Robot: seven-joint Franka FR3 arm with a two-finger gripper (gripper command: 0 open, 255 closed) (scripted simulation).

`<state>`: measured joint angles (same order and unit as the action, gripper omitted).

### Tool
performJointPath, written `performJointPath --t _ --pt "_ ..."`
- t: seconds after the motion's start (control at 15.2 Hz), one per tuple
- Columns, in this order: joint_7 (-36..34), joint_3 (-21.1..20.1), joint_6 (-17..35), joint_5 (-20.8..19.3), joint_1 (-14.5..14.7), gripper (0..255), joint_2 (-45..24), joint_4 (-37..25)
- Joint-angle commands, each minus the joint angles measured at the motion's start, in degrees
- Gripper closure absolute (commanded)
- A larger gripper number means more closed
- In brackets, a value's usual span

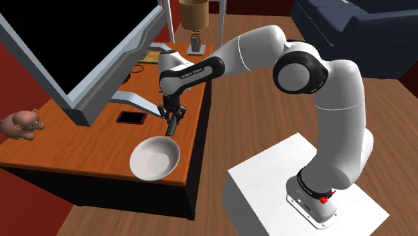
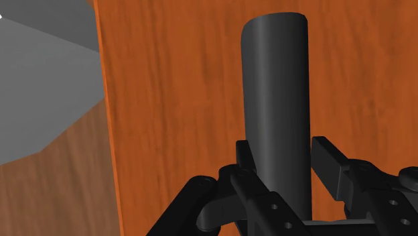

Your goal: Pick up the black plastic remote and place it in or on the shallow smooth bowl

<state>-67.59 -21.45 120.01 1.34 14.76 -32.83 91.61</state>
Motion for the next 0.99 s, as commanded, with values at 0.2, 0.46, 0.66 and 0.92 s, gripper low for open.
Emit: performJointPath --t 0.2,0.46,0.66,0.92 --pt "-0.09 -0.05 -0.59 0.03 0.09 255 -0.14 -0.23" --pt "-0.29 -0.31 -2.96 0.37 -0.08 255 1.25 -1.28" --pt "-0.45 -0.49 -4.78 0.60 -0.19 255 2.19 -2.22" --pt "-0.69 -0.70 -7.29 0.87 -0.29 255 3.30 -3.68"
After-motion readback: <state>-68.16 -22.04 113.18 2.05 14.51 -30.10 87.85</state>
